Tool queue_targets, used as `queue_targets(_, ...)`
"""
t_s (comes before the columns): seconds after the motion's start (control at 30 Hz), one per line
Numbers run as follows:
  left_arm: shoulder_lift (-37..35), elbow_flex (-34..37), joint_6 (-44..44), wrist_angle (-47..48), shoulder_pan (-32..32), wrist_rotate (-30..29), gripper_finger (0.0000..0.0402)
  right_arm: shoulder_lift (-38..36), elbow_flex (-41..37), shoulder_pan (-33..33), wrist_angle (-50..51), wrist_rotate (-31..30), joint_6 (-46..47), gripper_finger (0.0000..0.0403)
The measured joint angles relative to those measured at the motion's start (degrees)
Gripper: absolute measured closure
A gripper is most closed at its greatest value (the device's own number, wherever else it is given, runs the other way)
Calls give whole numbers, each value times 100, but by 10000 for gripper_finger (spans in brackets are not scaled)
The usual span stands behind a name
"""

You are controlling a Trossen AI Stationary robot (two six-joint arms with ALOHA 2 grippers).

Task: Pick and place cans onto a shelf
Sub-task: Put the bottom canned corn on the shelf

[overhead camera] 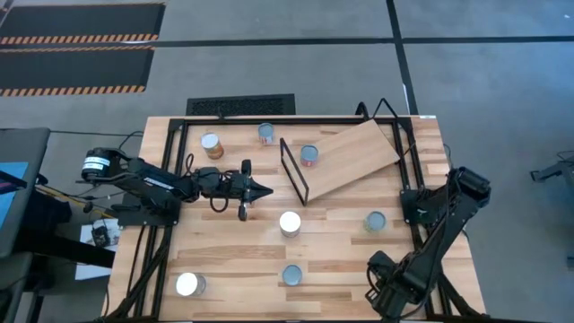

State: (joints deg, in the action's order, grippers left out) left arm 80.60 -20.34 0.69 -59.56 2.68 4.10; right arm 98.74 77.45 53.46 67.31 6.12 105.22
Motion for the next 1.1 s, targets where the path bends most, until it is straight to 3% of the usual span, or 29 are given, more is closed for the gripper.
queue_targets(0.43,0,0,2,10,0,0,401,-33,-249,-117,-344,83,-77,296)
queue_targets(0.7,-2,0,30,70,4,0,401,-31,-252,-209,-291,217,-802,393)
queue_targets(0.9,-2,0,57,117,4,-39,401,-101,13,-502,13,77,-1503,390)
queue_targets(1.1,-2,2,62,196,14,-39,401,-155,764,-995,713,23,-2740,396)
